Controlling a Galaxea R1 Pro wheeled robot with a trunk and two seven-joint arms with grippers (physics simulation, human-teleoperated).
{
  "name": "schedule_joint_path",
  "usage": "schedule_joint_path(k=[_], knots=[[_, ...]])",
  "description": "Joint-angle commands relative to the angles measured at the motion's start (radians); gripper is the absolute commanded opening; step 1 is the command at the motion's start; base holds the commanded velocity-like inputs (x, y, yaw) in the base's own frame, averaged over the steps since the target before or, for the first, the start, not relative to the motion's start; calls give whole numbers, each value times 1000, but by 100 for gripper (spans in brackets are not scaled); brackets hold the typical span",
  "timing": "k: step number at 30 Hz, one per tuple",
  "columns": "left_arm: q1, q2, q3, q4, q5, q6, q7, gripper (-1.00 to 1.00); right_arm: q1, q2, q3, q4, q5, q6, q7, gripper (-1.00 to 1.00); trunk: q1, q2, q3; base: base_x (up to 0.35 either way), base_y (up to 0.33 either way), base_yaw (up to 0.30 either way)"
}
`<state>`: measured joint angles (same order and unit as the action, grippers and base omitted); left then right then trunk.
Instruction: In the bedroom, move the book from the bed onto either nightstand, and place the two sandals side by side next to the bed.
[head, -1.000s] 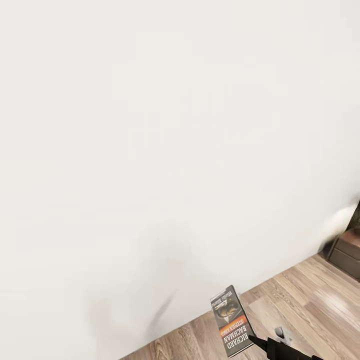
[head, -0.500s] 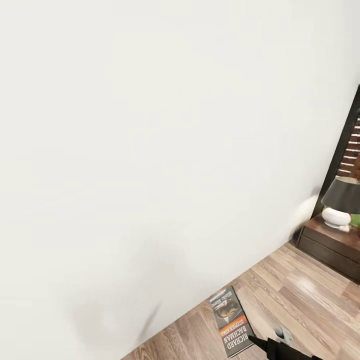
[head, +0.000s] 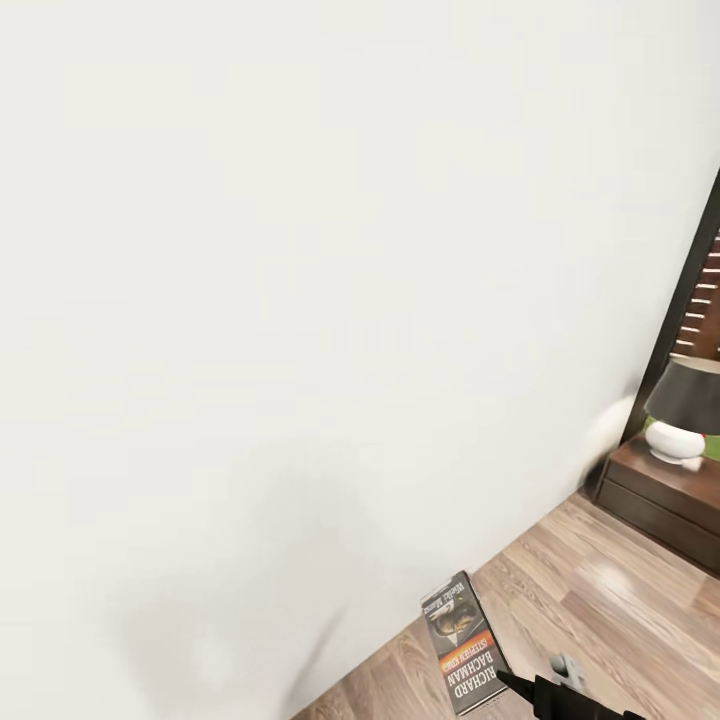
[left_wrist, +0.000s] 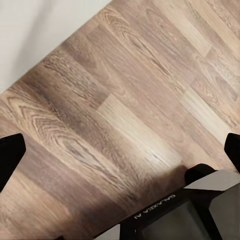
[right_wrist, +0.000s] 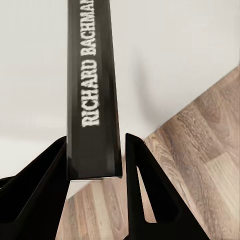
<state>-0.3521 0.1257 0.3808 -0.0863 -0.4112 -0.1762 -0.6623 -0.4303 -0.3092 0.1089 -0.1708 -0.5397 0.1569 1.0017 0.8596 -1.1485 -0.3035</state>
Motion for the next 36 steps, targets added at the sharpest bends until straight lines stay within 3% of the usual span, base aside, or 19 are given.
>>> schedule_joint_path(k=[1, 8, 15, 36], knots=[[-1, 0, 7, 0, -11, -6, -2, 100, -1, -1, 4, -1, -13, 9, 2, -100, 1, -1, -1, 331, 0, -1], [-1, 0, 7, 0, -11, -5, -2, 100, -1, -1, 4, -1, -13, 9, 2, -100, 1, -1, -1, 306, 0, 0], [-1, 0, 7, 0, -11, -5, -2, 100, -1, -1, 4, -1, -13, 9, 3, -100, 1, -1, -1, 63, 0, -38], [-1, -1, 7, 1, -11, -5, -2, 100, -1, -1, 4, -1, -13, 9, 3, -100, 1, -1, -1, 1, 0, -274]])
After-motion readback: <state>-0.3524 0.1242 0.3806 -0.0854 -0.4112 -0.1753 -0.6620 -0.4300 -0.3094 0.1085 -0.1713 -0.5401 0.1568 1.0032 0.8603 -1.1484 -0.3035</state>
